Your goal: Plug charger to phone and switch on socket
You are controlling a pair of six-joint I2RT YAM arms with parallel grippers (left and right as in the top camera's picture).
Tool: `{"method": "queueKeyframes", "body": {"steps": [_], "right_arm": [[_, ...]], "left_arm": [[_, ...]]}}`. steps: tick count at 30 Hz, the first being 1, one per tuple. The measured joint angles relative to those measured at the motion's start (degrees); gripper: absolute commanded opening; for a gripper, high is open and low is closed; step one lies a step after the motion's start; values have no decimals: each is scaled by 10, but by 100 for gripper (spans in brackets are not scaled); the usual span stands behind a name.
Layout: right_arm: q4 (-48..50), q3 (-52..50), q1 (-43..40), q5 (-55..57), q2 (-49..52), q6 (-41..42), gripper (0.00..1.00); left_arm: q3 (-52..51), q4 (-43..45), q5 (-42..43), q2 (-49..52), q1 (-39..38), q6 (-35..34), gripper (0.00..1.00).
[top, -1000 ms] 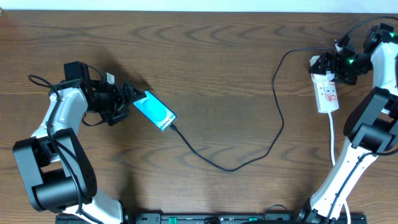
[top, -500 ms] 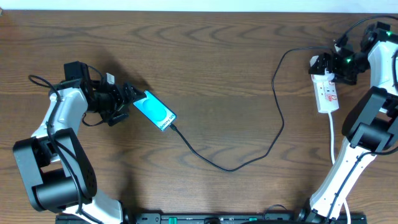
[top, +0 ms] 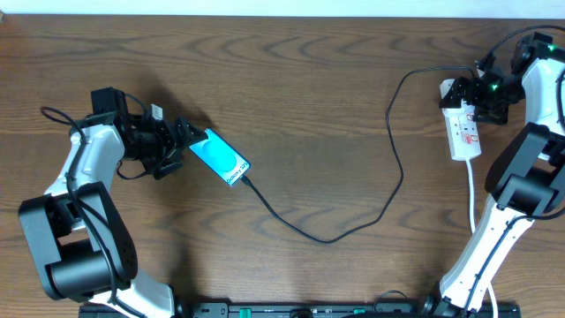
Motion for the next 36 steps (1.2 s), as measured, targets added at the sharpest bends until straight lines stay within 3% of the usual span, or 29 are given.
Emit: {"method": "queueKeyframes", "body": {"steps": [22, 36], "right_arm": [[-30, 0, -8, -84, -1, -2, 99], [-51, 11, 3, -61, -1, 4, 92]], "left_arm": [[0, -3, 0, 0, 0, 0, 92], [0, -3, 0, 0, 0, 0, 92]]}}
